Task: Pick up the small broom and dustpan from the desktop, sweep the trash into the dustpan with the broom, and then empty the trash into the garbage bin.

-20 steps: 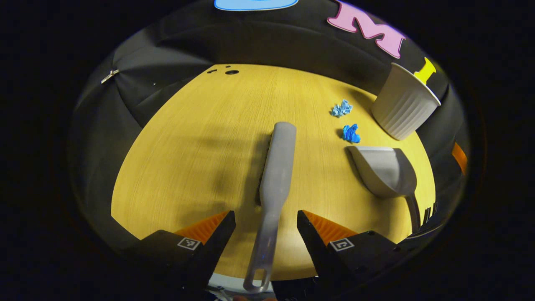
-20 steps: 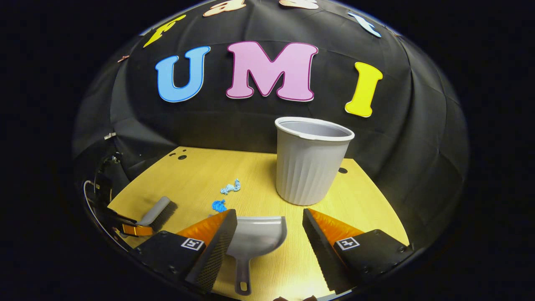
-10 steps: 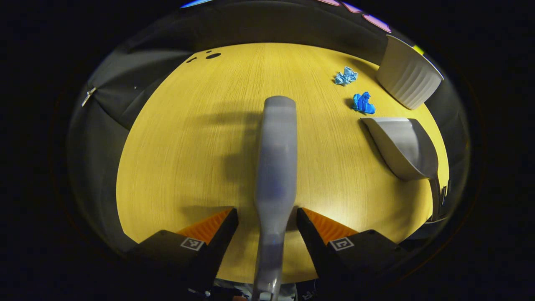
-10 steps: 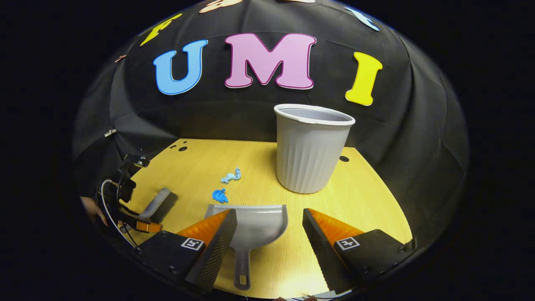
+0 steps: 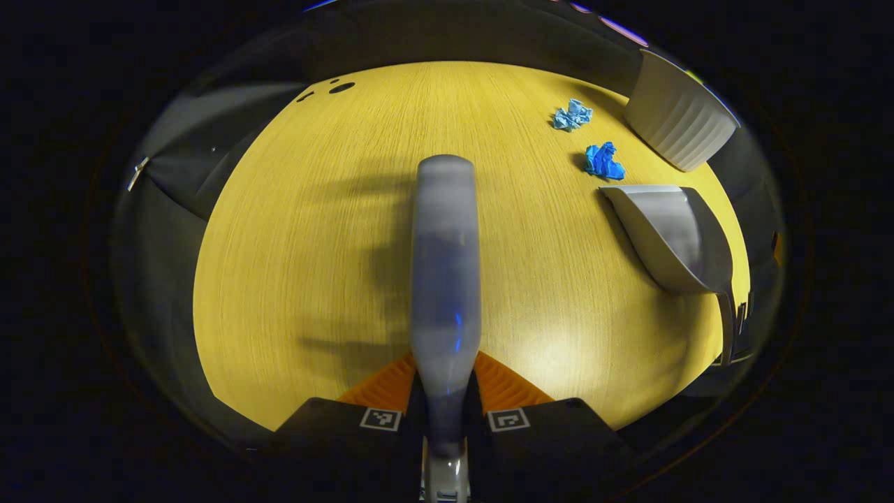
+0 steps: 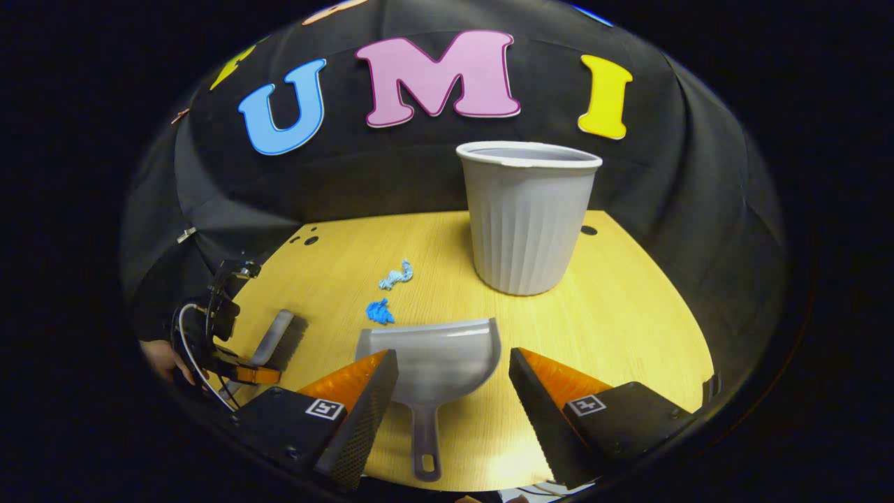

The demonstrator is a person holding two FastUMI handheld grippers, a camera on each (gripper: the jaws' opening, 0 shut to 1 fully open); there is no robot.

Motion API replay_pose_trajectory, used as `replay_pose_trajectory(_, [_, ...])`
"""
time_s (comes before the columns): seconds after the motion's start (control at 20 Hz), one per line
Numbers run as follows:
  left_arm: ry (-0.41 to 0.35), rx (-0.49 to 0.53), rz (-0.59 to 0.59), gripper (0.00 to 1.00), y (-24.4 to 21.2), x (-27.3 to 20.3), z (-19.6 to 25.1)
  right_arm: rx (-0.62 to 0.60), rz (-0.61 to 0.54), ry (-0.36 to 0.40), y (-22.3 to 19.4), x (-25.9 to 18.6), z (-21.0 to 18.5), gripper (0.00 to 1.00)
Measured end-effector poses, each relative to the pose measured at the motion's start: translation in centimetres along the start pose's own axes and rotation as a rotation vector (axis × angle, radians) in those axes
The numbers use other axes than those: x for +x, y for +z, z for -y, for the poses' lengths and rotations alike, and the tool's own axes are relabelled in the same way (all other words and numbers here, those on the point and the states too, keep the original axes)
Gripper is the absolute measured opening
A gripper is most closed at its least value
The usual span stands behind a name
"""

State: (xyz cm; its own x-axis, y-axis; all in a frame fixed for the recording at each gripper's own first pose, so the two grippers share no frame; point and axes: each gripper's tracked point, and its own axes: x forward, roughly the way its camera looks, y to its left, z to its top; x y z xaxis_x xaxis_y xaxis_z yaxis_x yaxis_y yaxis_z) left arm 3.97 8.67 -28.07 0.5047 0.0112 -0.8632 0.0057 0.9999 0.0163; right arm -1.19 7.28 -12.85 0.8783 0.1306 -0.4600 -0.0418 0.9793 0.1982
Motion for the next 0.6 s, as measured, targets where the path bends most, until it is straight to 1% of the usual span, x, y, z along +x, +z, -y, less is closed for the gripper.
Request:
replay_pose_trajectory(0.1, [-0.006, 0.007, 0.022, 0.3, 0.1, 0.1, 0.0, 0.034, -0.061, 0.042, -0.8, 0.4, -1.3, 0.99])
replay_pose_trajectory(0.15, [-0.007, 0.003, 0.035, 0.32, 0.2, 0.1, 0.0, 0.061, -0.095, 0.062, -1.2, 0.4, -2.0, 0.99])
replay_pose_trajectory(0.2, [-0.007, -0.002, 0.046, 0.29, 0.1, 0.2, 0.0, 0.086, -0.126, 0.076, -1.7, 0.5, -2.5, 0.99])
replay_pose_trajectory(0.35, [-0.004, 0.004, 0.07, 0.29, 0.0, 0.1, 0.0, 0.104, -0.22, 0.059, -3.6, 1.2, -2.8, 0.99])
replay_pose_trajectory(0.5, [-0.008, 0.012, 0.086, 0.29, 0.1, 0.1, 0.1, 0.068, -0.327, 0.027, -6.5, 2.4, -2.6, 0.99])
replay_pose_trajectory(0.6, [-0.013, 0.011, 0.094, 0.29, 0.0, 0.1, 0.0, 0.041, -0.385, 0.019, -8.3, 3.6, -2.7, 0.99])
